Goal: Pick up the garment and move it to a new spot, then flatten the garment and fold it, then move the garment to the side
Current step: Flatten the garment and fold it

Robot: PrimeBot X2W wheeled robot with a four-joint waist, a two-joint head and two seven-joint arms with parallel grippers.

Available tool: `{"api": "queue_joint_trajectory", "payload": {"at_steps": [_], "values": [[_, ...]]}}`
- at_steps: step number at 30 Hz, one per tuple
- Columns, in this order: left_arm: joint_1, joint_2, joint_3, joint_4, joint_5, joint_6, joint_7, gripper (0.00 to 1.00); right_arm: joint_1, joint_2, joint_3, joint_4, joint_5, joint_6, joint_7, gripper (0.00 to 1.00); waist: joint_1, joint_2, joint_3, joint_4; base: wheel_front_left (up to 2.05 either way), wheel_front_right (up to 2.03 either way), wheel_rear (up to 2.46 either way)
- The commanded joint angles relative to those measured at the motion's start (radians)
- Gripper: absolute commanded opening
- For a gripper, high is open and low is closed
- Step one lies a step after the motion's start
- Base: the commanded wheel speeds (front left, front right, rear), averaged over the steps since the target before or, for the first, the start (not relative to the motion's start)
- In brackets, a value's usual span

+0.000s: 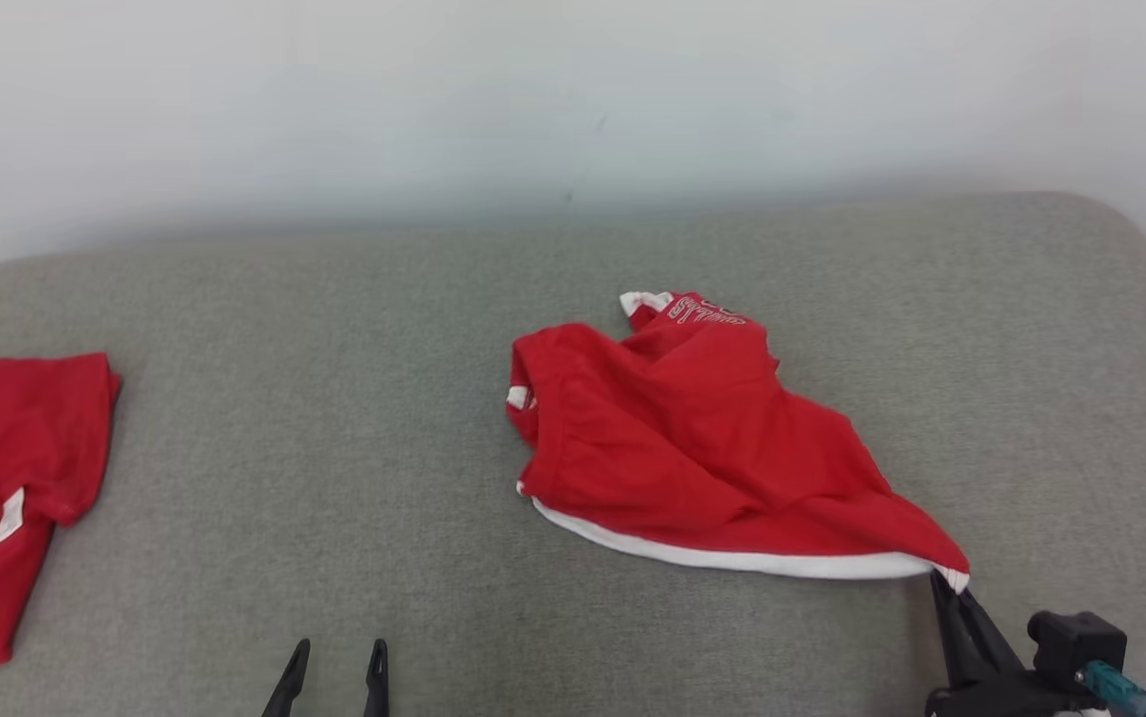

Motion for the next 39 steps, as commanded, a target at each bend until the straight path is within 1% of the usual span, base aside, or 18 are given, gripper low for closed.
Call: {"api": "queue_joint_trajectory", "payload": {"at_steps": [1, 5, 6, 7, 8, 12, 16, 17, 20, 24, 29, 33, 39], "values": [[0.018, -0.001, -0.002, 0.004, 0.002, 0.001, -0.003, 1.0, 0.012, -0.007, -0.006, 0.007, -0.011, -0.002, 0.0, 0.0, 0.0002, 0.0, -0.029, -0.029, 0.0, 0.0, 0.0], [0.025, -0.001, -0.001, 0.005, 0.009, -0.003, -0.003, 1.0, 0.037, 0.008, -0.03, 0.019, -0.034, -0.002, 0.0, 0.0, 0.0002, 0.0, -0.033, -0.035, 0.0, 0.0, 0.0], [0.028, -0.001, -0.002, 0.007, 0.011, -0.004, -0.003, 1.0, 0.04, 0.01, -0.035, 0.02, -0.041, -0.002, 0.0, 0.15, 0.0002, 0.0, -0.033, -0.036, 0.0, 0.0, 0.0], [0.03, -0.001, -0.002, 0.007, 0.011, -0.006, -0.003, 1.0, 0.041, 0.012, -0.042, 0.021, -0.046, -0.002, 0.0, 0.34, 0.0002, 0.0, -0.032, -0.037, 0.0, 0.0, 0.0], [0.032, -0.001, -0.004, 0.007, 0.011, -0.007, -0.003, 1.0, 0.041, 0.015, -0.049, 0.022, -0.053, -0.002, 0.0, 1.0, 0.0002, 0.0, -0.032, -0.038, 0.0, 0.0, 0.0], [0.019, -0.001, -0.02, -0.005, 0.004, -0.013, -0.003, 1.0, 0.032, 0.035, -0.079, 0.006, -0.088, -0.002, 0.0, 1.0, 0.0002, 0.0, -0.022, -0.045, 0.0, 0.0, 0.0], [-0.025, -0.001, -0.061, -0.016, -0.013, -0.026, -0.003, 1.0, 0.028, 0.048, -0.095, -0.013, -0.11, -0.002, 0.0, 1.0, 0.0002, 0.0, 0.001, -0.06, 0.0, 0.0, 0.0], [-0.053, -0.001, -0.095, -0.013, -0.021, -0.035, -0.003, 1.0, 0.017, 0.052, -0.098, -0.023, -0.115, -0.002, 0.0, 1.0, 0.0002, 0.0, 0.02, -0.07, 0.0, 0.0, 0.0], [-0.115, 0.0, -0.141, -0.005, -0.028, -0.048, -0.003, 1.0, -0.001, 0.057, -0.093, -0.042, -0.115, -0.002, 0.0, 1.0, 0.0002, 0.0, 0.058, -0.087, 0.0, 0.0, 0.0], [-0.198, 0.0, -0.182, 0.036, -0.037, -0.057, -0.003, 1.0, -0.022, 0.065, -0.081, -0.055, -0.112, -0.002, 0.0, 1.0, 0.0002, 0.0, 0.099, -0.113, 0.0, 0.0, 0.0], [-0.287, 0.0, -0.196, 0.12, -0.071, -0.06, -0.003, 1.0, -0.052, 0.072, -0.054, -0.068, -0.105, -0.002, 0.0, 1.0, 0.0002, 0.0, 0.136, -0.147, 0.0, 0.0, 0.0], [-0.339, 0.003, -0.22, 0.157, -0.093, -0.061, -0.003, 1.0, -0.063, 0.078, -0.041, -0.079, -0.104, -0.002, 0.0, 1.0, 0.0002, 0.0, 0.157, -0.161, 0.0, 0.0, 0.0], [-0.413, 0.028, -0.256, 0.198, -0.145, -0.06, -0.003, 1.0, -0.079, 0.078, -0.023, -0.095, -0.096, -0.002, 0.0, 1.0, 0.0002, 0.0, 0.19, -0.18, 0.0, 0.0, 0.0]]}}
